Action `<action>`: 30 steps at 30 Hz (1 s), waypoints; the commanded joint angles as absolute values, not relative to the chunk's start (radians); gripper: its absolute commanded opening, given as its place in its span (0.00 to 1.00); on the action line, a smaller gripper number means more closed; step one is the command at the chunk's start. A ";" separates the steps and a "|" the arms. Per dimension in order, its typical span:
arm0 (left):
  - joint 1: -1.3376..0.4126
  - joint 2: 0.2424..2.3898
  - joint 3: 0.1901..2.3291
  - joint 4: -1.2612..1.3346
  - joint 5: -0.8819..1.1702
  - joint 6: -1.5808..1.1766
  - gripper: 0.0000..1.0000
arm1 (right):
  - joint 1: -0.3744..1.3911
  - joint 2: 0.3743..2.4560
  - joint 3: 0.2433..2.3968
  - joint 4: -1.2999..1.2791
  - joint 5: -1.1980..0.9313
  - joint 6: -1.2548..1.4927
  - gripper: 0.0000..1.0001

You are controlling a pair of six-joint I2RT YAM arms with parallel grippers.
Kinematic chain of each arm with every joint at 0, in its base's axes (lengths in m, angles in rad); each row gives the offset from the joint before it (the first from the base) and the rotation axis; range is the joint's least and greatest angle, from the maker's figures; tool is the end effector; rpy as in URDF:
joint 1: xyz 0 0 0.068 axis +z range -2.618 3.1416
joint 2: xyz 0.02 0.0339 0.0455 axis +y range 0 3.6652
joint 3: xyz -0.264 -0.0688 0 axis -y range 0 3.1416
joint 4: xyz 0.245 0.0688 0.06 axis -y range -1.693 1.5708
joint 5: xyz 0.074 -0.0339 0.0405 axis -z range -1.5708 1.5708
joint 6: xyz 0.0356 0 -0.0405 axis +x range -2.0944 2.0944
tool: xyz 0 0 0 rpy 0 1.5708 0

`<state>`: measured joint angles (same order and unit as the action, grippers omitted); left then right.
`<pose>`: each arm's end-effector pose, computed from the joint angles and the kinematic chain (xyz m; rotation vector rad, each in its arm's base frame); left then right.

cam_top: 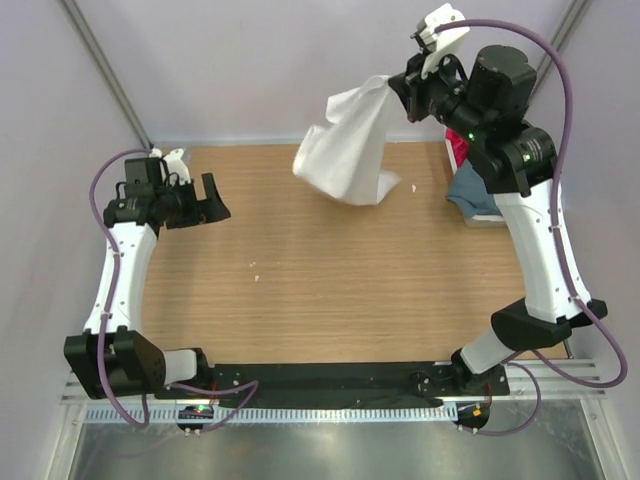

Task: Fold and stack the t-shirts
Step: Move the tshirt to the center of the board, then flatten the tshirt out

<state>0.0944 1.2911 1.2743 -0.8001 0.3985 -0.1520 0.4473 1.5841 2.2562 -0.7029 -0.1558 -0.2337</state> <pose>0.2663 0.0113 0.3452 -0.1026 2.3600 -0.5021 0.2564 0.1291 0.5736 -0.6502 1.4716 0.2903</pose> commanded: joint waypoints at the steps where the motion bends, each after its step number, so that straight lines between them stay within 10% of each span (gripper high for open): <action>1: 0.103 1.259 1.261 -0.765 0.374 -0.141 1.00 | 0.439 1.543 2.208 -0.654 -0.062 -0.251 0.01; 3: 0.103 1.267 1.259 -0.765 0.382 -0.143 1.00 | 0.437 1.482 2.073 -0.605 -0.051 -0.285 0.03; 4: 0.103 1.270 1.258 -0.764 0.382 -0.144 1.00 | 0.439 1.462 2.022 -0.592 -0.026 -0.299 0.25; 5: 0.103 1.275 1.253 -0.764 0.385 -0.146 1.00 | 0.439 1.433 1.920 -0.577 -0.005 -0.296 0.68; 8: 0.103 1.301 1.236 -0.767 0.426 -0.147 1.00 | 0.439 1.395 1.710 -0.642 0.037 -0.270 0.94; 30: -0.086 1.367 1.230 -1.144 0.048 0.287 0.90 | 0.615 1.402 1.233 -0.755 -0.318 -0.503 0.93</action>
